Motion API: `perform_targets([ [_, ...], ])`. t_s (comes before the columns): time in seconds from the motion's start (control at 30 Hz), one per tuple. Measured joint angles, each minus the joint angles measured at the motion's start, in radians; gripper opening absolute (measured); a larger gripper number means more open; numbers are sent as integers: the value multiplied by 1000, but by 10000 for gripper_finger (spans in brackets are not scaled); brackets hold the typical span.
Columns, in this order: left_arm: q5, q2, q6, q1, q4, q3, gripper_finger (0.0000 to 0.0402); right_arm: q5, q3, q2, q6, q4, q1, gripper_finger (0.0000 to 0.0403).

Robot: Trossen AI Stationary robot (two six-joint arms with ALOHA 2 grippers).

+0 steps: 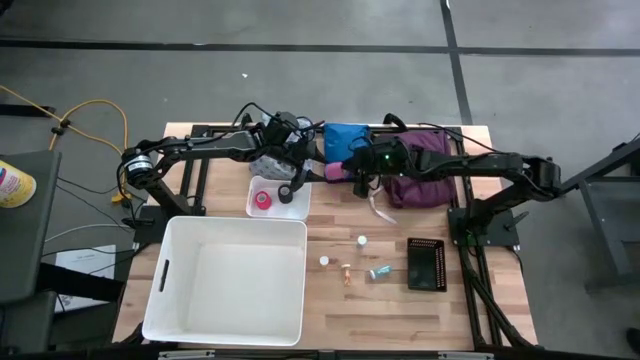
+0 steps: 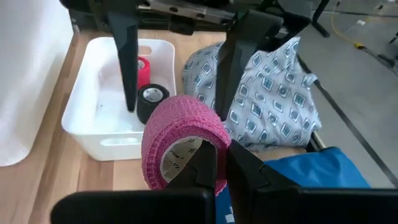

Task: Pick & place medical supplies in basket/bin
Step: Put the pink bandage into the white bin

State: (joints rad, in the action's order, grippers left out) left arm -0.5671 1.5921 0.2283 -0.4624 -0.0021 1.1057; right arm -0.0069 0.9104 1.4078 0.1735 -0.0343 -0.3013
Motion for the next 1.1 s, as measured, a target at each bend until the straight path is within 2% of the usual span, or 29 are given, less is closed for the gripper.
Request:
perform_targets([
  [0.87,0,0,0,0,26,0,283,-30,0,1,9,-1,0,7],
  [1.1,0,0,0,3,38,0,283,-30,0,1,9,-54,0,7],
])
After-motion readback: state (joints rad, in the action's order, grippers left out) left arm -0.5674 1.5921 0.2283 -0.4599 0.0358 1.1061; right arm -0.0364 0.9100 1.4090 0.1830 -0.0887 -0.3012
